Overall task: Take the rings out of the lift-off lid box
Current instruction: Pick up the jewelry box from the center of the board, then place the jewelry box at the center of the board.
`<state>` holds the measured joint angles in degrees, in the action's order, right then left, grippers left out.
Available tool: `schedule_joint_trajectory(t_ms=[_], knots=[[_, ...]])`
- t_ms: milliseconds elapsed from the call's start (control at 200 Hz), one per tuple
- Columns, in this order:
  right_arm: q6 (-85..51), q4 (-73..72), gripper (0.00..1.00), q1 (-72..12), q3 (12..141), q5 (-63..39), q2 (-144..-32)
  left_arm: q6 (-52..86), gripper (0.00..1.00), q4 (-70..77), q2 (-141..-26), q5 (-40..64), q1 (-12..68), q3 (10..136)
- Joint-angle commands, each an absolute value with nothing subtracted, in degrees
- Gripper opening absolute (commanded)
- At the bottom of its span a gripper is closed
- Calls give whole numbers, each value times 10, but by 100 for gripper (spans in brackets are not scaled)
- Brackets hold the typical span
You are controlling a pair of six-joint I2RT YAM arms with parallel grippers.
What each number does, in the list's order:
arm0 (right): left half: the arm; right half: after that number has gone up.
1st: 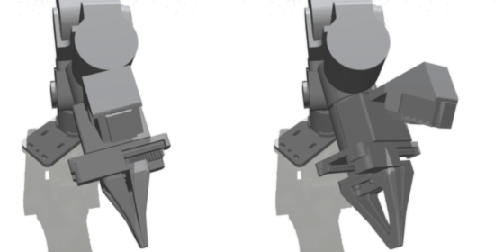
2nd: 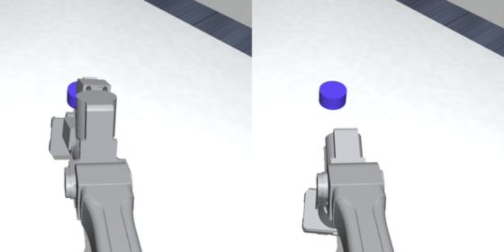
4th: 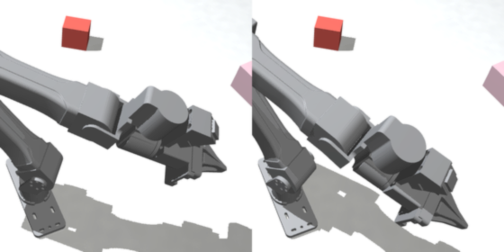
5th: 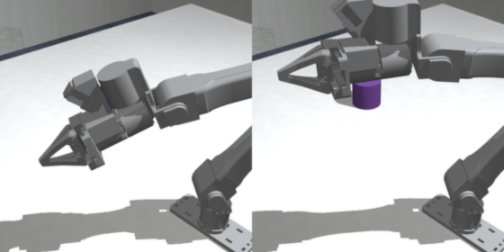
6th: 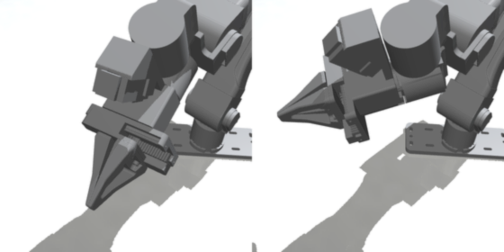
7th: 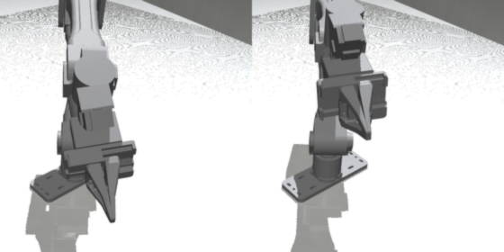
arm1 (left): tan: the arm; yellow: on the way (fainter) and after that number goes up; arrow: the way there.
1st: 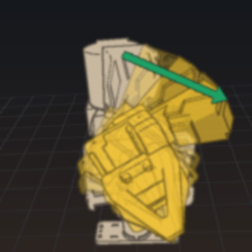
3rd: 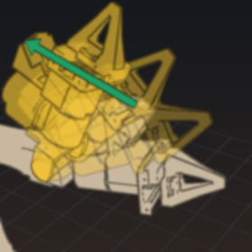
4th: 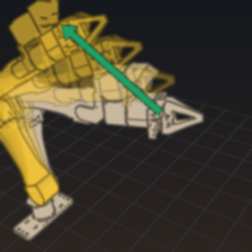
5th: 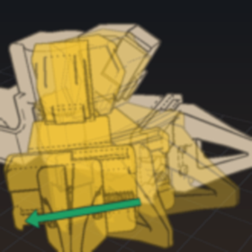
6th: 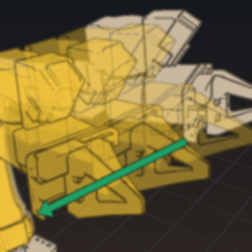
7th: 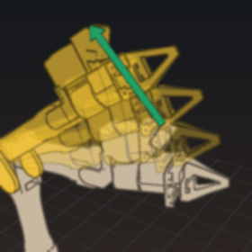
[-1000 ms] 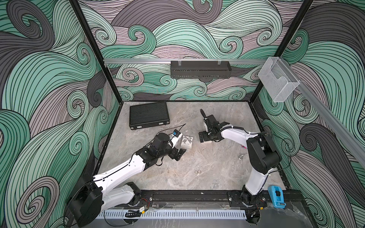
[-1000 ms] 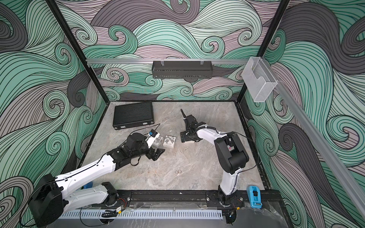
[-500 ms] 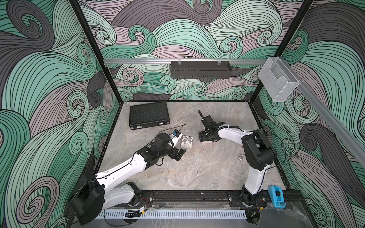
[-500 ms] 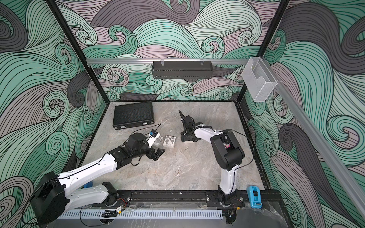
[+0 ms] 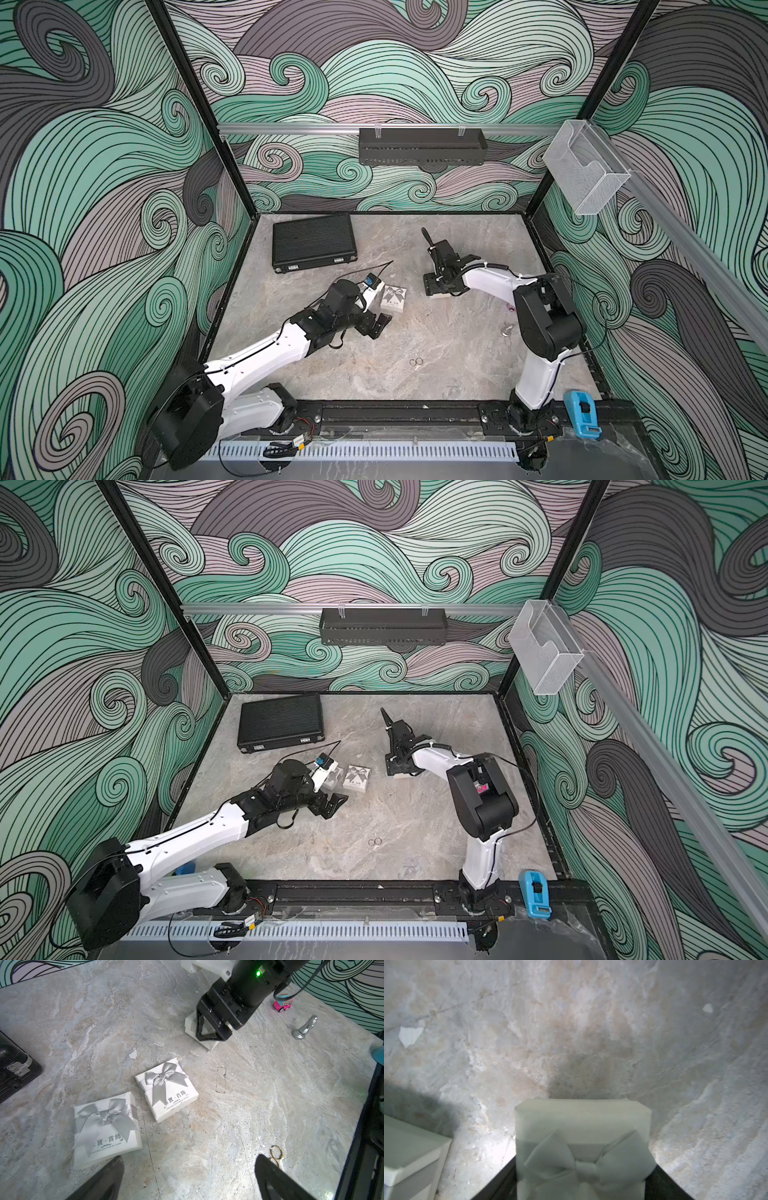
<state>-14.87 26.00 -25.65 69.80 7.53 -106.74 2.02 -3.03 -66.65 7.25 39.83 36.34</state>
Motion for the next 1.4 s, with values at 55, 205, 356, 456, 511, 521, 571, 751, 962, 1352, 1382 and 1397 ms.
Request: schedule_joint_trajectory(t_ms=[55,205,356,456,511,521,571,751,962,1352,1382,1397], knots=[[-109,263,76,-205,751,69,-1071,22,99,-45,-661,81,399,379],[-83,268,76,-171,815,45,-1124,20,99,-48,-656,79,399,377],[-73,282,76,-154,872,27,-1181,20,99,-50,-652,78,399,375],[-77,291,75,-150,898,21,-1210,19,99,-52,-650,77,399,374],[-81,295,75,-150,907,25,-1218,19,99,-53,-650,76,399,374],[-81,295,75,-150,908,25,-1219,19,99,-53,-650,76,398,374],[-83,299,75,-149,916,33,-1224,18,99,-53,-649,76,399,375],[-94,328,77,-150,945,50,-1242,18,99,-52,-649,75,399,374],[-104,345,81,-147,959,63,-1250,17,99,-54,-647,75,399,374],[-104,379,100,-155,940,67,-1157,16,99,-80,-607,74,399,373],[-106,384,100,-160,931,69,-1139,16,99,-83,-600,76,399,373],[-108,385,100,-162,925,69,-1130,16,99,-85,-596,76,399,373]])
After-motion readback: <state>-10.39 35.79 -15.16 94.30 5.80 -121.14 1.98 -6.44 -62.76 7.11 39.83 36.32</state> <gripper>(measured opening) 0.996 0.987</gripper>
